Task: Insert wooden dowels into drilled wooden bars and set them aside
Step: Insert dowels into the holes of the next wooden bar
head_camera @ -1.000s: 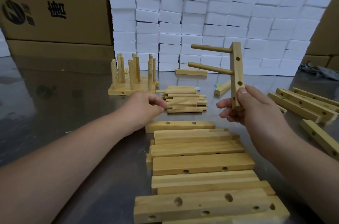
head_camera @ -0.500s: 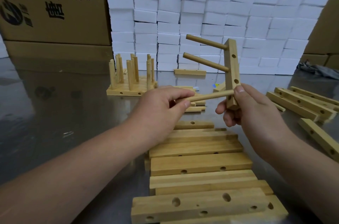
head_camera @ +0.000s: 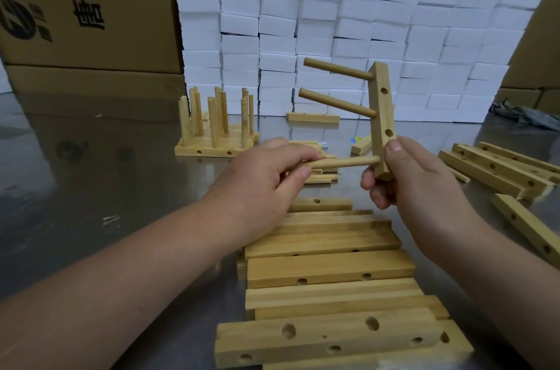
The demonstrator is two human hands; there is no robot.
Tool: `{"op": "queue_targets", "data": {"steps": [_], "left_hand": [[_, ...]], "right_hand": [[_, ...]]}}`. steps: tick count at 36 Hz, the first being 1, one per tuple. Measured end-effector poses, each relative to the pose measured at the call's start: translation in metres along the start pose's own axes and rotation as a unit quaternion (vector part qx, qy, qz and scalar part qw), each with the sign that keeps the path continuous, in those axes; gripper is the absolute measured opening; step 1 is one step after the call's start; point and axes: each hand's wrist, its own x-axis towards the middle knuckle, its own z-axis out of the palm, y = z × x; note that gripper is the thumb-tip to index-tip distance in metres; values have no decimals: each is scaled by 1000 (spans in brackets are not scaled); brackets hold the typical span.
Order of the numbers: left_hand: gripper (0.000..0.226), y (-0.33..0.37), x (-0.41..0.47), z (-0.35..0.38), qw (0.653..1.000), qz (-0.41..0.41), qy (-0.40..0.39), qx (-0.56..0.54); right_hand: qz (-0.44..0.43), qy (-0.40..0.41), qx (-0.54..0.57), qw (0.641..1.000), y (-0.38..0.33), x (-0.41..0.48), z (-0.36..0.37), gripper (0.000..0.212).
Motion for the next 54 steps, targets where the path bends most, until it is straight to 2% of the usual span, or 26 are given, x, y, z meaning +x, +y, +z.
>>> {"op": "queue_targets", "data": {"steps": [17,21,25,30,33,38,48,52,54], "left_hand": [[26,13,1,-6,993,57,-11,106],[26,14,0,-8,991,71,-16,112],[35,17,0,-10,990,75,-9,117],[30,21,0,-15,991,82,-5,108],[30,23,0,-14,995,61,-3,76],[18,20,0,-14,999,19,-18,26],[13,26,1,-9,986,-121,-39,-109],[13,26,3,-9,978,-148,-57,-136],[11,25,4,-9,975,-155,-52,-153]], "right_hand": [[-46,-57,-4,997,-3,-8,7,23],[-71,-70,-15,995,-4,-9,8,19],[-82,-76,-18,994,-3,-10,8,18],[-99,-84,-69,989,1,-10,8,14],[-107,-79,-69,989,-1,-10,7,17],[-116,-84,-69,987,-3,-10,6,40],[-141,-52,-78,986,-1,-12,5,38],[-144,-54,-83,985,-1,-11,4,29],[-146,-57,-85,984,-2,-11,5,32]]}}
